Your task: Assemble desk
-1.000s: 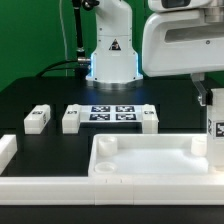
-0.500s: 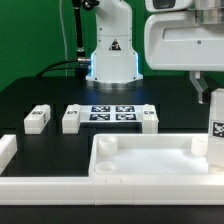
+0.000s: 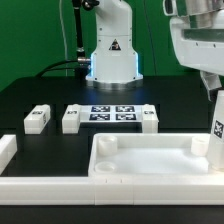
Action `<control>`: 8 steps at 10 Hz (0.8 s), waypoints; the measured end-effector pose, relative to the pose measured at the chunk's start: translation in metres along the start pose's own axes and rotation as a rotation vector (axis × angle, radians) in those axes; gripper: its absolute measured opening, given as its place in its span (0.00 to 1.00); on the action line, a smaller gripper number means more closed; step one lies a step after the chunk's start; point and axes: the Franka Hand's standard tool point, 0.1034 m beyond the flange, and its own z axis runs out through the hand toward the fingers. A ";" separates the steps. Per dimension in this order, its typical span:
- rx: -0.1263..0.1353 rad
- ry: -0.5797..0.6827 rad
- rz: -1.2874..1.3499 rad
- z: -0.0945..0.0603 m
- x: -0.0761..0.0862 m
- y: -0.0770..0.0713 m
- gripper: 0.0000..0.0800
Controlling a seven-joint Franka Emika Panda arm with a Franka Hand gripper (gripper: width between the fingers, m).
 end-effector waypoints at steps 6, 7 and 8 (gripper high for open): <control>-0.080 -0.010 -0.573 0.002 -0.010 0.002 0.80; -0.080 -0.012 -0.646 0.002 -0.009 0.002 0.80; -0.089 -0.006 -0.753 0.002 -0.009 0.002 0.81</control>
Offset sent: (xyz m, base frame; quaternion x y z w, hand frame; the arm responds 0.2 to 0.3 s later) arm 0.0084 0.0184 -0.0001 -0.1007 0.0222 -0.4850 0.8684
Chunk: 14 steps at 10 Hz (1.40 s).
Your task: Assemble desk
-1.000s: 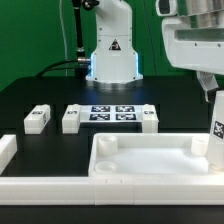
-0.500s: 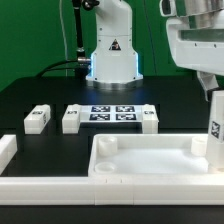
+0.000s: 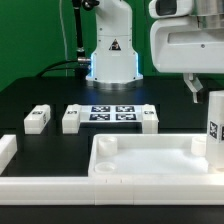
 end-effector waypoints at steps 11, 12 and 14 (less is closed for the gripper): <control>-0.030 0.046 0.027 0.001 0.004 0.001 0.36; -0.017 0.045 0.252 0.001 0.004 0.000 0.36; 0.068 0.020 0.592 0.002 0.008 0.006 0.36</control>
Offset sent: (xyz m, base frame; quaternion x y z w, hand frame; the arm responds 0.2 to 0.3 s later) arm 0.0000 0.0000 0.0000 0.0000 0.0000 0.0650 0.9979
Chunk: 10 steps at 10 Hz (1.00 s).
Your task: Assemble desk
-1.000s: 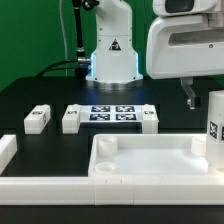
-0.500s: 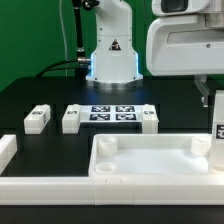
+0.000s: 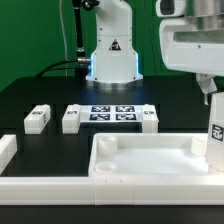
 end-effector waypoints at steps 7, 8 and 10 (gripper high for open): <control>-0.020 -0.015 -0.109 0.003 -0.010 0.000 0.69; -0.047 -0.011 -0.295 0.004 -0.013 0.001 0.79; -0.046 -0.011 -0.435 0.005 -0.012 0.000 0.81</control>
Offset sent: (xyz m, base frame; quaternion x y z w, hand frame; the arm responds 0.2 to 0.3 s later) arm 0.0000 0.0000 0.0000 0.0000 0.0000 0.1938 0.9810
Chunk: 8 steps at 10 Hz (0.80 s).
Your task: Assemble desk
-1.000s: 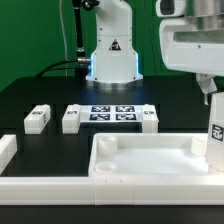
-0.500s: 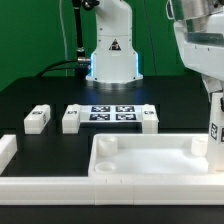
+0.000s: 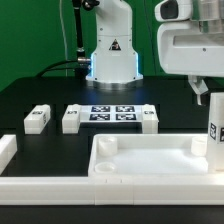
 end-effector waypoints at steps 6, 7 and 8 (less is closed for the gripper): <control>-0.027 0.055 -0.605 0.000 -0.002 -0.005 0.81; -0.027 0.055 -0.604 0.000 -0.001 -0.005 0.66; -0.027 0.055 -0.603 0.000 -0.001 -0.005 0.49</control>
Offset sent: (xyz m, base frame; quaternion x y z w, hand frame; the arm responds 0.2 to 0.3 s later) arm 0.0075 0.0141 0.0025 0.0048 -0.0064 -0.4648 0.8854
